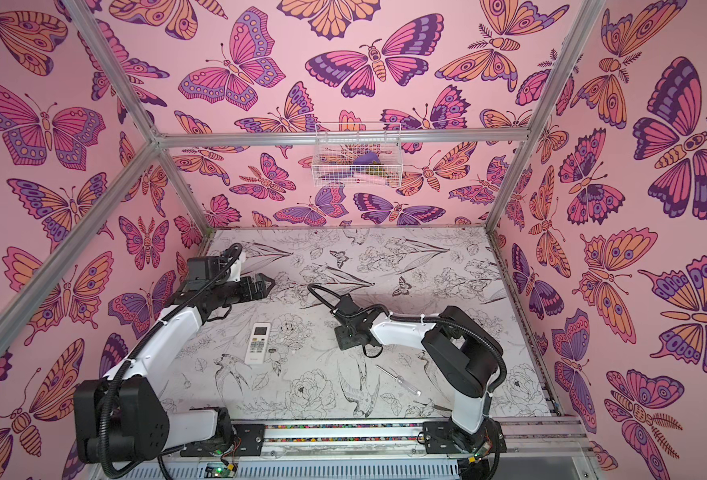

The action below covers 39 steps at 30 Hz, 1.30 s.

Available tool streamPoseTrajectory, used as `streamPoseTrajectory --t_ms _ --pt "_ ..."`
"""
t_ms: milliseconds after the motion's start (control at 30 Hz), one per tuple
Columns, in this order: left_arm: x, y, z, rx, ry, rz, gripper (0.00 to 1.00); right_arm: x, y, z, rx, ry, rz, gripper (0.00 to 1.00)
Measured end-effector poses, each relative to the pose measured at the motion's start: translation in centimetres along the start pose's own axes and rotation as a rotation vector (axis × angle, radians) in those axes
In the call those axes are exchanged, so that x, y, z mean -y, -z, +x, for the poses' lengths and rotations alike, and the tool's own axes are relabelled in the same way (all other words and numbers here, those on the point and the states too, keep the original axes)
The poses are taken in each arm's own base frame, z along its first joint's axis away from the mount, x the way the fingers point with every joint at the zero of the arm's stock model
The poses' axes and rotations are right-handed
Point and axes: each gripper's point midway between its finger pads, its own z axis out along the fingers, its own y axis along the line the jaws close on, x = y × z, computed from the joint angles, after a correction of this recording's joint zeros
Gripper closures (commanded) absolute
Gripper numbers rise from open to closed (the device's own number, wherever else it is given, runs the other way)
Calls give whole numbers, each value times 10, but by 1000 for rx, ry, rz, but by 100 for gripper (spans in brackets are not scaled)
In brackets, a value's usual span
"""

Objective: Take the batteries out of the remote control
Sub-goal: 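Carry the remote with the right gripper to mid-table and release it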

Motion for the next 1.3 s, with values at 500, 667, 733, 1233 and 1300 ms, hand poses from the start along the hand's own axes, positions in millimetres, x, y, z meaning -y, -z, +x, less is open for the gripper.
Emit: streamPoseTrajectory --t_ms 500,667,733,1233,1300 --pt "0 0 0 0 -57 1 0 -47 12 19 -44 -44 -172 27" --pt "0 0 0 -1 -98 1 0 -73 8 8 -36 -61 -261 27" --pt "0 0 0 -1 -114 1 0 -82 4 2 -29 -68 -290 27" --pt "27 -4 21 -71 -340 77 0 -73 57 -23 154 -59 -354 23" --pt "36 -7 27 -92 -381 94 0 -59 80 -32 226 -62 -338 21"
